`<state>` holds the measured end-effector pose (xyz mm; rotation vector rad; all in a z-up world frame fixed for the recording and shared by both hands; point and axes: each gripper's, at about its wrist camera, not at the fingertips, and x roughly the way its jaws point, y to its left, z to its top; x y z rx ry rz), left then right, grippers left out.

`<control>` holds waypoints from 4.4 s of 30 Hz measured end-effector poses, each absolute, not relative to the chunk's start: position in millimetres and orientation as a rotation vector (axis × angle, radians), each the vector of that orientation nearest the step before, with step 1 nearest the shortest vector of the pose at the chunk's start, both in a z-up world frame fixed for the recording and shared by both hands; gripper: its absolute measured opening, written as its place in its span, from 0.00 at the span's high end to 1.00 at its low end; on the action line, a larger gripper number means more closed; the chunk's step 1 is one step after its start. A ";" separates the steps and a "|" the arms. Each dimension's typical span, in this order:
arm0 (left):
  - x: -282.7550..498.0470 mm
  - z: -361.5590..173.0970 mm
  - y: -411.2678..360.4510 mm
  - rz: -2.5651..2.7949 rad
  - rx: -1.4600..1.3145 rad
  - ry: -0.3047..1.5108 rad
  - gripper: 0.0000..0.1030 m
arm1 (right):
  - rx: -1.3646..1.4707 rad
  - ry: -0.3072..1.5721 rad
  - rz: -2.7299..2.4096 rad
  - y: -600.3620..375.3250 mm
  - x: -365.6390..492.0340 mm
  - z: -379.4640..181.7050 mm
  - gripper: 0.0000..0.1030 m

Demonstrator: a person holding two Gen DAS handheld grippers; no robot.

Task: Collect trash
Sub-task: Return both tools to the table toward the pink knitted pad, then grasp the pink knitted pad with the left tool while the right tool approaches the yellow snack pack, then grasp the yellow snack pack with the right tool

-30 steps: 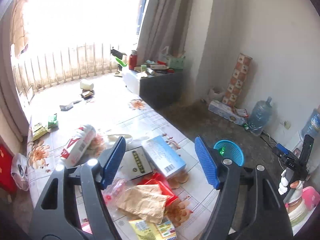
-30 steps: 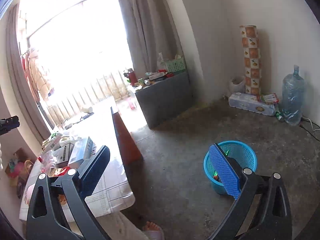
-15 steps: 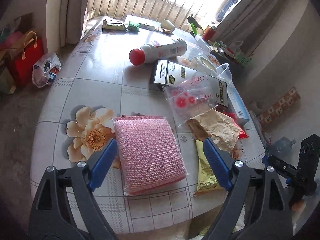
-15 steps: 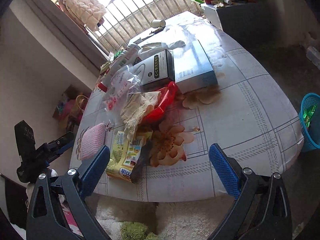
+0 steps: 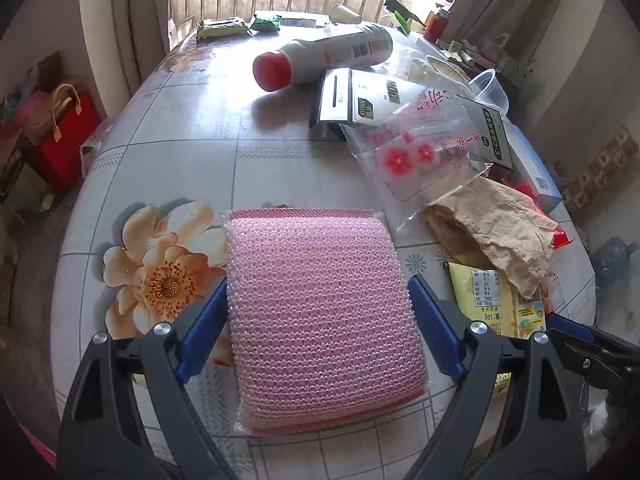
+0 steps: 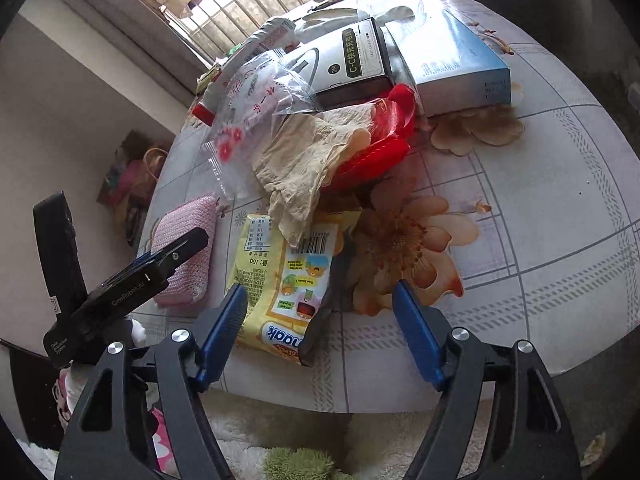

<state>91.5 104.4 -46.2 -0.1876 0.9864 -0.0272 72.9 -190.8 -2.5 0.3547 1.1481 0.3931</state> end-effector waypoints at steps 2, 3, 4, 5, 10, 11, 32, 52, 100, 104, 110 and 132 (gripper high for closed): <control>90.4 -46.6 104.5 -0.032 -0.172 0.977 0.21 | 0.345 1.147 0.386 -190.0 75.5 -1.9 0.35; 89.5 -46.7 104.8 -0.035 -0.166 0.972 0.22 | 0.344 1.148 0.382 -190.3 76.8 -1.7 0.37; 89.5 -46.7 104.7 -0.039 -0.161 0.969 0.22 | 0.341 1.151 0.379 -190.3 77.7 -1.5 0.40; 89.1 -46.6 104.7 -0.042 -0.157 0.965 0.23 | 0.334 1.154 0.376 -189.4 78.7 -1.2 0.43; 86.9 -45.6 104.3 -0.055 -0.141 0.950 0.24 | 0.313 1.174 0.370 -186.8 79.7 -2.3 0.62; 86.4 -45.5 104.4 -0.057 -0.139 0.948 0.24 | 0.310 1.178 0.374 -185.7 80.4 -3.3 0.68; 67.4 -16.5 135.4 -0.006 -0.176 0.859 0.26 | 0.390 1.158 0.597 -160.6 71.6 19.6 0.96; 56.3 15.5 125.5 -0.029 -0.155 0.785 0.26 | 0.376 1.024 0.636 -172.8 67.0 51.7 0.96; 51.8 65.1 56.7 -0.157 -0.043 0.717 0.26 | 0.227 0.741 0.415 -226.5 18.9 82.1 0.99; 59.6 58.8 34.6 -0.209 -0.043 0.753 0.26 | 0.335 0.798 0.465 -263.5 17.4 64.6 0.97; 66.3 44.9 23.8 -0.222 -0.039 0.792 0.26 | 0.305 0.940 0.479 -278.4 5.8 19.8 0.44; 79.4 26.5 21.5 -0.226 -0.068 0.852 0.26 | 0.683 1.189 0.538 -291.3 19.2 -50.7 0.92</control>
